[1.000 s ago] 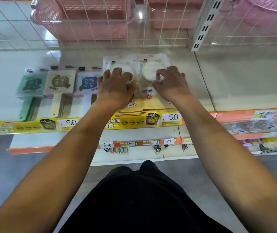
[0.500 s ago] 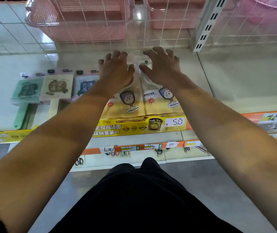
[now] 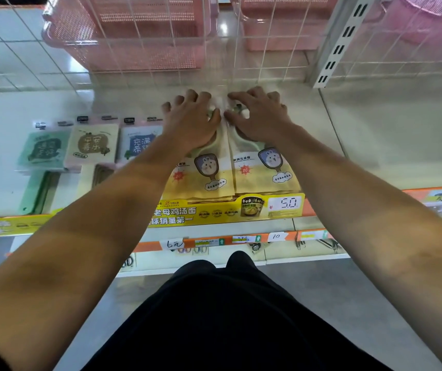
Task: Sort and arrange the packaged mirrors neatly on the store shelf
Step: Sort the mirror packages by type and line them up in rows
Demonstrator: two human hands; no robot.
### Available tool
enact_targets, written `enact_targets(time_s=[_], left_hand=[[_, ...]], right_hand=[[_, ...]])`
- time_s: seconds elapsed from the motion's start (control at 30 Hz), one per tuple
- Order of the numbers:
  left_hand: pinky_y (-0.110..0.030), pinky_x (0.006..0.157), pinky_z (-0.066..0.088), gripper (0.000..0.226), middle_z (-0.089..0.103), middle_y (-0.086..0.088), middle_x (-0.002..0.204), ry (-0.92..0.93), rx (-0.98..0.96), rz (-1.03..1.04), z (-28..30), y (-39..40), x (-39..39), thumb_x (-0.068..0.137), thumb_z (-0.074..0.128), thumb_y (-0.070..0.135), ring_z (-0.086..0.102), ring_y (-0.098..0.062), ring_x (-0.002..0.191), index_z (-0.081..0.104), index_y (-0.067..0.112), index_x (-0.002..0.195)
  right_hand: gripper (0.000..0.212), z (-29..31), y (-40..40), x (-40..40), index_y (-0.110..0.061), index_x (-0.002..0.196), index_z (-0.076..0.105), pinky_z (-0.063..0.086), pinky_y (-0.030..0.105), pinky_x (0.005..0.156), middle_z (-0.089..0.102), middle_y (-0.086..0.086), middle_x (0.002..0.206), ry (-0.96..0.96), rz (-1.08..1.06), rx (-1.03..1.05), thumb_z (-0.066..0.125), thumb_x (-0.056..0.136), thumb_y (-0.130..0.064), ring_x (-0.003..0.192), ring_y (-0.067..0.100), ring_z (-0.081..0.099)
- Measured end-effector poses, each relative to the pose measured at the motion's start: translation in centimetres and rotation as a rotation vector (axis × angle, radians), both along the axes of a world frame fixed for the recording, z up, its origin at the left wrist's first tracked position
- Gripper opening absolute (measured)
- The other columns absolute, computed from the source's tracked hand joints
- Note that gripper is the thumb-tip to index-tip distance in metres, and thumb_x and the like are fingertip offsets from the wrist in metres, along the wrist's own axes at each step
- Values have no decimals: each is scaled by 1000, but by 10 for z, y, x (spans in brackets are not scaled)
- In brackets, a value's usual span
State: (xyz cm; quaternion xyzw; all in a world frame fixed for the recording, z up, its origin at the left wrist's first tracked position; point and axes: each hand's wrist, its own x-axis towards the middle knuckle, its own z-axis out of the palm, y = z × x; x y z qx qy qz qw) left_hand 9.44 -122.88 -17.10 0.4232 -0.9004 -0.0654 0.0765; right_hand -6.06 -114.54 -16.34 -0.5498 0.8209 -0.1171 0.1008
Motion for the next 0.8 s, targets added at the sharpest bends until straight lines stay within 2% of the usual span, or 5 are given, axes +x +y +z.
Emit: enact_targets(time_s=[0.23,0.33,0.43,0.6,0.8], left_hand=[[-61,109,20,57,24,-2,156,9,11,53,20,15,9,94,33,59,18,-40,142,29,34,146],[-60,106,28,57,24,-2,156,38,-8,94,29,43,21,94,34,59,23,-43,139,32,32,144],[-61,108,25,57,20,0,157,26,30,146,26,74,32,94,33,59,18,-42,141,30,34,145],[-55,107,22,51,21,3,156,-2,79,200,13,103,40,92,38,54,19,-39,141,35,38,140],[-54,107,22,49,24,2,155,34,102,206,9,110,41,91,42,54,16,-40,142,39,38,138]], right_hand=[[61,16,19,-1,-50,146,25,18,64,111,14,-7,161,-9,-25,8,35,90,-72,145,41,9],[57,22,46,-1,-45,145,30,31,57,106,20,-3,158,-51,-105,-44,39,93,-64,139,40,24],[58,15,71,8,-42,144,34,37,50,104,26,0,155,-90,-174,-23,42,91,-64,133,39,31],[58,9,88,23,-44,139,40,37,43,102,28,-2,152,-88,-211,18,49,86,-66,131,36,34],[46,9,92,30,-33,125,52,35,37,97,32,4,143,-129,-150,5,57,86,-58,125,34,34]])
